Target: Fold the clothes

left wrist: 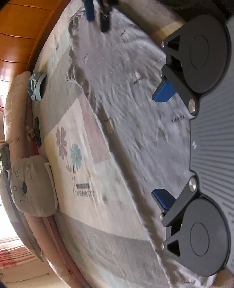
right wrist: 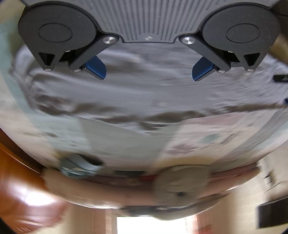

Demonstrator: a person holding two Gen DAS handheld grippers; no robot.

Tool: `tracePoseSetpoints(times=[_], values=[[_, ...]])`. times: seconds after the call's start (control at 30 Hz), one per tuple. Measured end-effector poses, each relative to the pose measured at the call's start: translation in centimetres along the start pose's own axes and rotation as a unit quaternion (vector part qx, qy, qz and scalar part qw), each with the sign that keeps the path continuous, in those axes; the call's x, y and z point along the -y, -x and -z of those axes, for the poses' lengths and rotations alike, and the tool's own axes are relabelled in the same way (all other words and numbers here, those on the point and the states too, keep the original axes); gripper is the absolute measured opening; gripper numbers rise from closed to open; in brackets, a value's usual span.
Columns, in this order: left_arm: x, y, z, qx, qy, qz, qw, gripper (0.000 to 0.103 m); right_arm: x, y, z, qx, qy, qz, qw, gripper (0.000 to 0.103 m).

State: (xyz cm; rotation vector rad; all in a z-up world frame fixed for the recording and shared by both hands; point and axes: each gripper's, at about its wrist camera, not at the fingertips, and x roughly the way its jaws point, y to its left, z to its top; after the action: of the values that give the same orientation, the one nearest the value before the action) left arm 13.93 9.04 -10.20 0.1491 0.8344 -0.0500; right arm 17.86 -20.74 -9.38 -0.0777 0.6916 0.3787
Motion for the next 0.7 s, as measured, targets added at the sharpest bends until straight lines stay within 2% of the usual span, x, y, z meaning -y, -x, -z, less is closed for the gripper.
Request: tracePoseSetpoints(times=[0.07, 0.17, 0.33, 0.4, 0.57, 0.7], values=[[0.1, -0.4, 0.2, -0.010, -0.003, -0.004, 0.9999, 0.102, -2.0, -0.7, 0.1, -0.010, 0.029, -0.015, 0.999, 0.103], [-0.3, -0.9, 0.8, -0.030, 0.003, -0.012, 0.9995, 0.102, -3.8, -2.1, 0.6, -0.036, 0.052, -0.016, 0.998, 0.103], [-2.4, -0.5, 2.7, -0.034, 0.077, 0.013, 0.9964, 0.102, -3.7, -2.6, 1.1, -0.048, 0.046, -0.019, 0.998, 0.103], [-2.7, 0.2, 3.0, -0.037, 0.077, 0.009, 0.9963, 0.102, -3.6, -2.6, 1.1, -0.050, 0.046, -0.021, 0.997, 0.103], [-4.6, 1.5, 2.5, -0.016, 0.100, -0.020, 0.9947, 0.102, -3.5, -2.7, 1.2, -0.047, 0.048, -0.024, 0.997, 0.103], [-6.6, 0.6, 3.1, -0.030, 0.135, -0.039, 0.9896, 0.102, -3.4, -2.8, 1.3, -0.045, 0.049, -0.024, 0.998, 0.103]])
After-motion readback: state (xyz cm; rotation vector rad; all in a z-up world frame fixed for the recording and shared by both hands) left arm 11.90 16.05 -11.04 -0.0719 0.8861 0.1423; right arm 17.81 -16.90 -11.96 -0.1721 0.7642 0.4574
